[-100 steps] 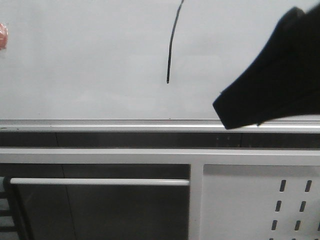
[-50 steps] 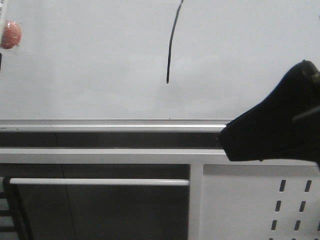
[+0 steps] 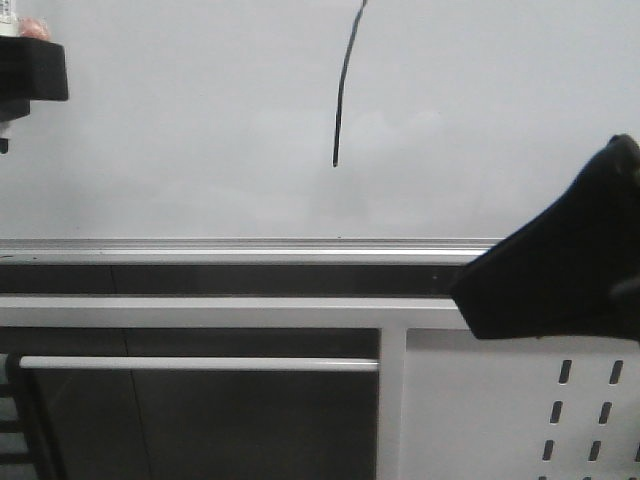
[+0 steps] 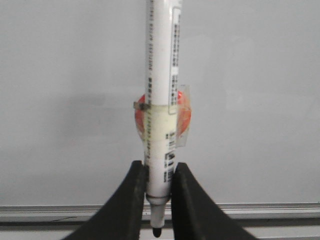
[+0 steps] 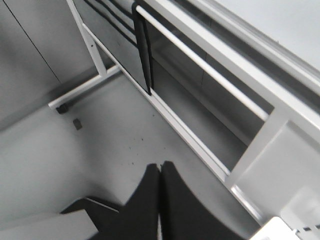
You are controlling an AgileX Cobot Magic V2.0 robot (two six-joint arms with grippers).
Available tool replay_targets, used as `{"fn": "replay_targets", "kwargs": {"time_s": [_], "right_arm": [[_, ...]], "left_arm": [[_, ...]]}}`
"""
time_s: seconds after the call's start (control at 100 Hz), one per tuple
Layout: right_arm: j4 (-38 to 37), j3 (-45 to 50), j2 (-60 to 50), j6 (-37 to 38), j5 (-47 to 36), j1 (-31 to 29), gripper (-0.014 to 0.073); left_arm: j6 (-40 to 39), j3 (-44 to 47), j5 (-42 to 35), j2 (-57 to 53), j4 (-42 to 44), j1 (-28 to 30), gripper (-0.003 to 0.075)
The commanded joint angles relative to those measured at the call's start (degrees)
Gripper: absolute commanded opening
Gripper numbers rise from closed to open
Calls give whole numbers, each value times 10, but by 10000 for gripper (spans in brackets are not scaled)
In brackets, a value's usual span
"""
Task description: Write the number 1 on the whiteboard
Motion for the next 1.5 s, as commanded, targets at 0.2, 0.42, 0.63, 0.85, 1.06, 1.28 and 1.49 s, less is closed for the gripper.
{"fn": "replay_targets", "kwargs": {"time_s": [0.2,0.42,0.63,0.85,1.06,1.28,1.49], "right_arm": [[-9,-12,-8,-1,-5,-4,-79],[-9,-12,-8,-1,-5,-4,-79],[-9,-12,-8,-1,-5,-4,-79],[-11,-12,-8,-1,-11,-4,-79],[32,-26,-3,1,-2,-4,-79],[30,-21,-103,0,48,10,-79],[-1,-17,-295,0,63,11,-79]], "left_arm": [[-3,-17,45,0,44,-4,-16],[22,-17,48,0,44,-4,-17],[26,-17,64,0,44,-4,-17],[26,-17,66,0,44,-4,-17],[26,-17,68,0,44,-5,-17],[26,-17,61,0,44,-5,-17],[35,-20,65,0,44,-33,-17]]}}
